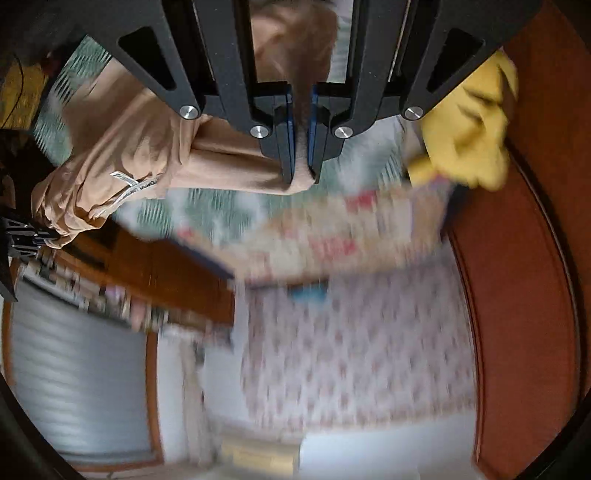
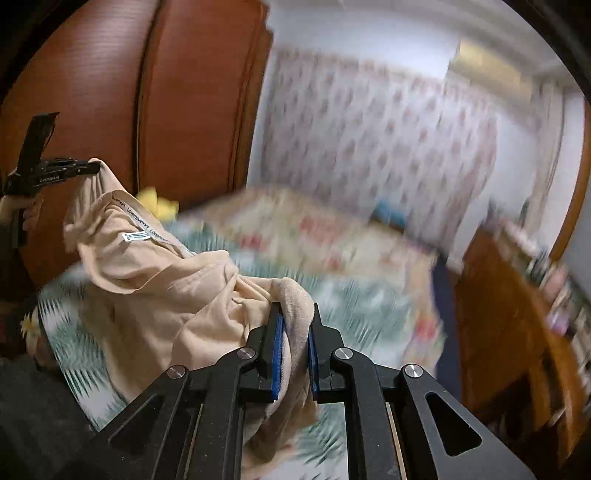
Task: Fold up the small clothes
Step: 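Lift the shirt hem high with both grippers, shaking it out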
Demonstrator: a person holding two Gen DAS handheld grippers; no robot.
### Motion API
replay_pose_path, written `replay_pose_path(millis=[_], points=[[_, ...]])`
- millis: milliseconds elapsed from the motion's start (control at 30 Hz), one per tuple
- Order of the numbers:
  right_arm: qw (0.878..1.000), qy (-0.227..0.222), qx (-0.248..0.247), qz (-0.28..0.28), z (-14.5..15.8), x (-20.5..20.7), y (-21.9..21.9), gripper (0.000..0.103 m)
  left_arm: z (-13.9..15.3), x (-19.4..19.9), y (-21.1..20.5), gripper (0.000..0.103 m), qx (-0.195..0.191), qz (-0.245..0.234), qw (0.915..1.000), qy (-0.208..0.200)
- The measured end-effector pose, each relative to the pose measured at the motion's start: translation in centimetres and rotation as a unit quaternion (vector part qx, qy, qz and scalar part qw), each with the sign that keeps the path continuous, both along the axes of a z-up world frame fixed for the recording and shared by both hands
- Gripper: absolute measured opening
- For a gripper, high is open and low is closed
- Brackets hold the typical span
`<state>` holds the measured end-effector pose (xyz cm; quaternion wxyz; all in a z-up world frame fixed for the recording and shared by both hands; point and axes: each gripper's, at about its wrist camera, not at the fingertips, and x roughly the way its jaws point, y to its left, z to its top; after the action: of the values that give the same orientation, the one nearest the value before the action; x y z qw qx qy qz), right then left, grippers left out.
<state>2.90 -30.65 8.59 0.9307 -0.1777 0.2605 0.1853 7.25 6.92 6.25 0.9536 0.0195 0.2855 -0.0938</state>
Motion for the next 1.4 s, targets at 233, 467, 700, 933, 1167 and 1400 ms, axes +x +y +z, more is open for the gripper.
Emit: replay_pose_path(millis=[233, 467, 700, 933, 1167, 1400], points=[[1.0, -0.005, 0.017, -0.025, -0.3, 2.1, 0.1, 0.011, -2.2, 0.0, -1.3, 0.006, -0.01, 0.013, 0.9997, 0.016], [0.997, -0.062, 0.043, 0.02, 3.5, -3.3, 1.6, 0.011, 2.7, -3.7, -1.5, 0.006, -0.005, -0.001, 0.9984, -0.057], [0.996, 0.086, 0.019, 0.009, -7.9, -4.6, 0.2, 0.011, -7.0, -5.0, -1.0, 0.006, 0.002, 0.007, 0.9987, 0.051], [0.991, 0.122, 0.055, -0.021, -11.1, -3.6, -0.8, 0.011, -10.5, -6.7, -1.5, 0.006, -0.004, 0.008, 0.9956, 0.093], [0.995, 0.066, 0.059, -0.038, -13.3, -1.3, 0.5, 0.011, -9.9, -4.6, -1.3, 0.006, -0.008, 0.02, 0.9969, 0.076], [0.993, -0.09, 0.052, -0.046, -3.9, 0.8, 2.5, 0.011, -0.4, -0.5, -1.3, 0.006, -0.013, 0.047, 0.9981, -0.039]])
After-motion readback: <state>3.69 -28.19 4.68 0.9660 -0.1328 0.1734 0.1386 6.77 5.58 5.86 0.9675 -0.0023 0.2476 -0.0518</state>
